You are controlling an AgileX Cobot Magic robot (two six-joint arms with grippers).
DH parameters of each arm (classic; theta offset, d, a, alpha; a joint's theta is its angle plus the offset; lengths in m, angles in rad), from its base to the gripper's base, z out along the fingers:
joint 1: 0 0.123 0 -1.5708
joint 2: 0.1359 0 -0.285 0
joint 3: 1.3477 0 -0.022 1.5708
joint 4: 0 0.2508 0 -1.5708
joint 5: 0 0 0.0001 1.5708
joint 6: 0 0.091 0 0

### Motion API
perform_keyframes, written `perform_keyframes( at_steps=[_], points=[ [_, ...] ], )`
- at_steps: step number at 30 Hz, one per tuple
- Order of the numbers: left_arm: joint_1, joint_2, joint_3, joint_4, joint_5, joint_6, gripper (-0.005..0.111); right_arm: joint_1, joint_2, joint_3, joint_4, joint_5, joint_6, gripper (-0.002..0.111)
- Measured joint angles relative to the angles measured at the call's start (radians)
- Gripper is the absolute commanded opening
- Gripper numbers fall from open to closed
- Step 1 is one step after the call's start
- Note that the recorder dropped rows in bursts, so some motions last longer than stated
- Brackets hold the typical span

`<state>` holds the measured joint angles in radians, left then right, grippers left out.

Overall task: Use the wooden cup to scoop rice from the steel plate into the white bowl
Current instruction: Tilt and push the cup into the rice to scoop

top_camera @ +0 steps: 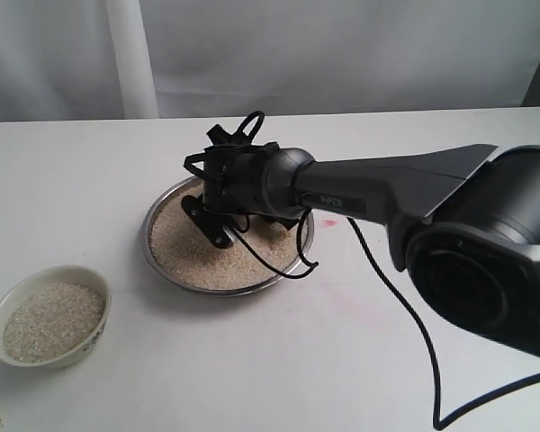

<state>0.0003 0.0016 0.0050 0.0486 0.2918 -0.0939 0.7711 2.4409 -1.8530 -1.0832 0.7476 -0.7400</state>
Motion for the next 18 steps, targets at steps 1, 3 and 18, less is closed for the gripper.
perform_keyframes(
  at_steps=[1,3,18],
  points=[
    [0.000,0.000,0.000,0.000,0.000,0.000,0.000,0.004,-0.001,0.000,-0.005,0.002,0.000,0.000],
    [0.000,0.000,0.000,0.000,0.000,0.000,0.000,0.014,0.001,0.000,-0.007,0.008,0.000,0.000],
    [0.000,0.000,0.000,0.000,0.000,0.000,0.000,0.080,0.008,0.000,0.005,0.066,0.000,0.000]
  ],
)
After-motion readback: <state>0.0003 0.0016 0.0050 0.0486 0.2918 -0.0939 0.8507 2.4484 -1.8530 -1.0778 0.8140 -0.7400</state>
